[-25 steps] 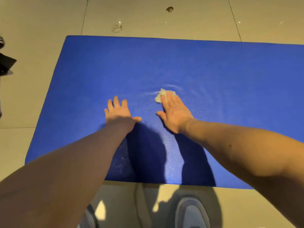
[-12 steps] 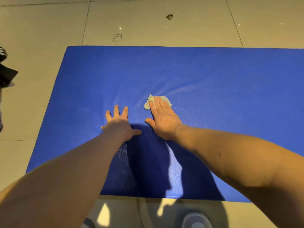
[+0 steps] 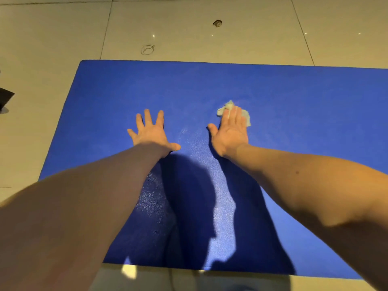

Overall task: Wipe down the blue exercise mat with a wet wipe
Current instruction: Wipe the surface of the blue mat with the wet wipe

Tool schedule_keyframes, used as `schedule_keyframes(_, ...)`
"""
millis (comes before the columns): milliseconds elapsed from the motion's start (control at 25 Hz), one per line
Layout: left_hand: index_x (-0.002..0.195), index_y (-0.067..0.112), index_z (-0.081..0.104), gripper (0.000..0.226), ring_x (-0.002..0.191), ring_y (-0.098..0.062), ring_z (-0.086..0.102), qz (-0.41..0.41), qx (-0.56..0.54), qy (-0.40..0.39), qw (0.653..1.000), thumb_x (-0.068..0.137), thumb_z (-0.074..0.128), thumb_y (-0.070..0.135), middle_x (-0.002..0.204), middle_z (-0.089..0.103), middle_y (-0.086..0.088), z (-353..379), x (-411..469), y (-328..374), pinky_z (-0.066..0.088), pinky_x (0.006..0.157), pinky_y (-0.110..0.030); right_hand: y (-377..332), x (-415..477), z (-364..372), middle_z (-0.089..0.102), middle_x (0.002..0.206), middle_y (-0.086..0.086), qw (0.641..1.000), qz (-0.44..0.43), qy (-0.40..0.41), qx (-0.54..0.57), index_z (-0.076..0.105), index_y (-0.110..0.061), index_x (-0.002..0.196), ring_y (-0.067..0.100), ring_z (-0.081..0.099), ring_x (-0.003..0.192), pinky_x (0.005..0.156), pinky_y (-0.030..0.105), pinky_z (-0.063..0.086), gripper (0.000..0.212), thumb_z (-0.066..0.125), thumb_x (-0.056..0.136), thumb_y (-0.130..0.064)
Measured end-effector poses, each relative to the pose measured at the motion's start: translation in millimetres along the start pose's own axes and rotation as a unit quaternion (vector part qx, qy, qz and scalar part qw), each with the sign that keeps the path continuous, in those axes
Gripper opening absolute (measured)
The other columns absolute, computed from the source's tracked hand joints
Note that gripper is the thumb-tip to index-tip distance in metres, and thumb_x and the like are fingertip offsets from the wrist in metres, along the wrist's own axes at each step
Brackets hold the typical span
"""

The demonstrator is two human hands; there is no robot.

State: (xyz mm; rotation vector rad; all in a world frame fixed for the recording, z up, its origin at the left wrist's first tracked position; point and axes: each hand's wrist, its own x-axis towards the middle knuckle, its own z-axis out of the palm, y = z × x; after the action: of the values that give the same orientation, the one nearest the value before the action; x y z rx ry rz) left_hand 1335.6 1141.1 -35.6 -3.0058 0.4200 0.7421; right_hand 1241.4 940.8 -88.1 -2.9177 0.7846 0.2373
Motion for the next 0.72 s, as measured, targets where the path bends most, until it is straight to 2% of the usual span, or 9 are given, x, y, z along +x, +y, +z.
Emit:
schedule_keyframes(80, 0.158, 0.041, -0.005, 0.126, 0.153, -0.032, -0.014, -0.022, -0.003, -0.039, 0.999, 0.068, 0.078, 0.070, 0.167, -0.015, 0.003, -2, 5, -4, 0.018, 0.115, -0.069, -30, -2, -1, 0.021, 0.156, 0.011, 0.994, -0.093, 0.002, 0.049, 0.025, -0.006, 0.151, 0.034, 0.021, 0.141, 0.119, 0.046, 0.014, 0.075, 0.025, 0.097, -0.057)
schedule_keyframes(120, 0.157, 0.043, -0.005, 0.127, 0.153, -0.033, -0.013, -0.039, -0.006, -0.057, 0.998, 0.066, 0.078, 0.072, 0.166, -0.015, 0.004, -1, 6, -5, 0.022, 0.113, -0.070, -40, -2, -1, 0.020, 0.158, 0.010, 0.987, -0.146, -0.012, 0.061, 0.028, -0.008, 0.149, 0.033, 0.020, 0.143, 0.120, 0.046, 0.013, 0.072, 0.027, 0.096, -0.057)
schedule_keyframes(200, 0.156, 0.044, 0.002, 0.127, 0.151, -0.037, -0.005, -0.054, 0.007, -0.070, 0.996, 0.060, 0.077, 0.077, 0.165, -0.006, 0.003, 0, 11, -6, 0.034, 0.108, -0.068, -44, -2, 3, 0.010, 0.164, 0.009, 0.976, -0.211, -0.033, 0.038, 0.021, -0.009, 0.154, 0.031, 0.008, 0.150, 0.122, 0.047, 0.006, 0.073, 0.028, 0.099, -0.056)
schedule_keyframes(280, 0.151, 0.040, 0.017, 0.120, 0.147, -0.039, 0.006, -0.052, 0.004, -0.073, 0.996, 0.056, 0.078, 0.078, 0.159, 0.006, -0.001, -5, 17, -4, 0.042, 0.102, -0.065, -30, 6, 0, 0.000, 0.166, 0.006, 0.972, -0.231, -0.041, 0.011, 0.011, -0.012, 0.158, 0.029, -0.004, 0.152, 0.124, 0.045, 0.000, 0.075, 0.024, 0.100, -0.057)
schedule_keyframes(360, 0.145, 0.033, 0.029, 0.105, 0.143, -0.040, 0.015, -0.050, -0.005, -0.053, 0.997, 0.062, 0.076, 0.077, 0.155, 0.015, -0.007, -9, 21, -1, 0.038, 0.105, -0.063, -9, 21, -3, -0.005, 0.167, 0.004, 0.980, -0.198, -0.035, -0.002, 0.005, -0.015, 0.159, 0.028, -0.008, 0.152, 0.124, 0.045, -0.002, 0.075, 0.019, 0.100, -0.059)
schedule_keyframes(440, 0.143, 0.026, 0.034, 0.096, 0.145, -0.039, 0.017, -0.051, -0.002, -0.009, 0.999, 0.069, 0.076, 0.071, 0.155, 0.020, -0.011, -10, 26, 4, 0.028, 0.112, -0.065, 10, 41, -11, -0.005, 0.167, 0.005, 0.993, -0.114, -0.023, -0.013, 0.005, -0.016, 0.159, 0.031, -0.007, 0.152, 0.123, 0.048, -0.002, 0.076, 0.014, 0.098, -0.061)
schedule_keyframes(520, 0.154, 0.028, 0.020, 0.112, 0.152, -0.036, 0.001, -0.054, 0.001, -0.004, 0.999, 0.068, 0.079, 0.068, 0.164, 0.007, -0.007, -13, 31, 7, 0.018, 0.114, -0.070, 17, 57, -18, -0.008, 0.167, 0.007, 0.999, -0.016, -0.043, -0.016, 0.000, -0.016, 0.159, 0.033, -0.011, 0.152, 0.122, 0.050, -0.005, 0.079, 0.011, 0.097, -0.064)
schedule_keyframes(600, 0.159, 0.037, -0.003, 0.131, 0.153, -0.035, -0.014, -0.052, 0.010, -0.034, 0.998, 0.064, 0.081, 0.071, 0.167, -0.012, -0.002, -18, 38, 5, 0.017, 0.112, -0.075, 5, 61, -22, -0.011, 0.166, 0.008, 0.996, 0.050, -0.069, 0.007, -0.005, -0.016, 0.159, 0.034, -0.018, 0.151, 0.121, 0.052, -0.009, 0.081, 0.011, 0.097, -0.065)
schedule_keyframes(720, 0.154, 0.043, -0.021, 0.146, 0.150, -0.042, -0.021, -0.058, 0.035, -0.088, 0.994, 0.053, 0.076, 0.084, 0.165, -0.024, -0.003, -22, 50, -2, 0.023, 0.112, -0.072, -32, 62, -19, -0.012, 0.166, 0.007, 0.997, 0.011, -0.065, 0.048, -0.006, -0.016, 0.159, 0.033, -0.019, 0.150, 0.120, 0.054, -0.011, 0.081, 0.014, 0.097, -0.065)
